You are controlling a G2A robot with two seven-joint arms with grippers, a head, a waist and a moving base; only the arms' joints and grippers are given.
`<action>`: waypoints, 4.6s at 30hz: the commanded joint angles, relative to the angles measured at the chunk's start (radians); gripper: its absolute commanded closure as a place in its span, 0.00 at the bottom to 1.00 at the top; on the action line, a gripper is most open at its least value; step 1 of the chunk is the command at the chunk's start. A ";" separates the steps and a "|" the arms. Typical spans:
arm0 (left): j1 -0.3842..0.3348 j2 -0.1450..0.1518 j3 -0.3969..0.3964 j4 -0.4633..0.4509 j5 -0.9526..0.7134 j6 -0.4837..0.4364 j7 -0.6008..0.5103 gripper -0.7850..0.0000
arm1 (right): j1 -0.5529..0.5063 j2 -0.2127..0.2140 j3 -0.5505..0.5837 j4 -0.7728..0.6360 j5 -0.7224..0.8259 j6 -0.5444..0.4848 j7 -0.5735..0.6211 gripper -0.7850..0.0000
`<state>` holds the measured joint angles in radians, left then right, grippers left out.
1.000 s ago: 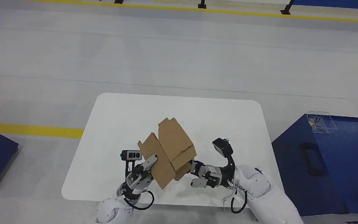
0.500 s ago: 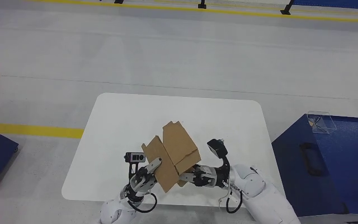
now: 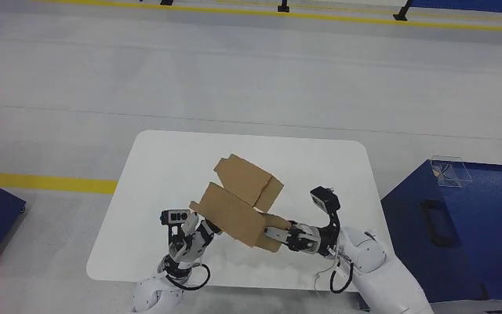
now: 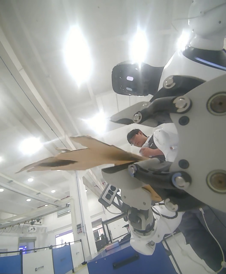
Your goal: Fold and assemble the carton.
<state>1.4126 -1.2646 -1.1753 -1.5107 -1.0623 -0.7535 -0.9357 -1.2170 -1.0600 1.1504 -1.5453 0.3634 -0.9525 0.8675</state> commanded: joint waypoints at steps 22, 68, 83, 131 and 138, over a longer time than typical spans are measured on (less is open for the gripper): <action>0.004 0.013 -0.143 0.067 -0.084 0.073 -0.076 0.00 | -0.078 0.051 0.158 -0.036 0.164 0.073 0.073 1.00; -0.166 0.058 -0.056 -0.101 0.683 0.533 -0.090 0.00 | -0.094 0.106 0.023 -0.215 -0.463 0.110 0.110 1.00; -0.189 0.055 -0.026 -0.058 0.635 0.464 -0.111 0.00 | -0.105 0.122 0.055 -0.205 -0.433 0.099 0.082 1.00; -0.026 0.122 -0.073 -0.415 1.510 0.703 0.020 0.00 | -0.073 0.156 0.078 -0.242 -0.328 0.220 0.102 1.00; -0.052 0.119 -0.041 -0.390 1.528 0.711 0.058 0.00 | -0.060 0.155 0.051 -0.234 -0.308 0.218 0.106 1.00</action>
<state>1.3629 -1.1452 -1.2207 -1.9030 0.4533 -0.0459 -0.8845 -1.2783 -0.9047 1.2041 -1.7798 0.0530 -0.7344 0.9744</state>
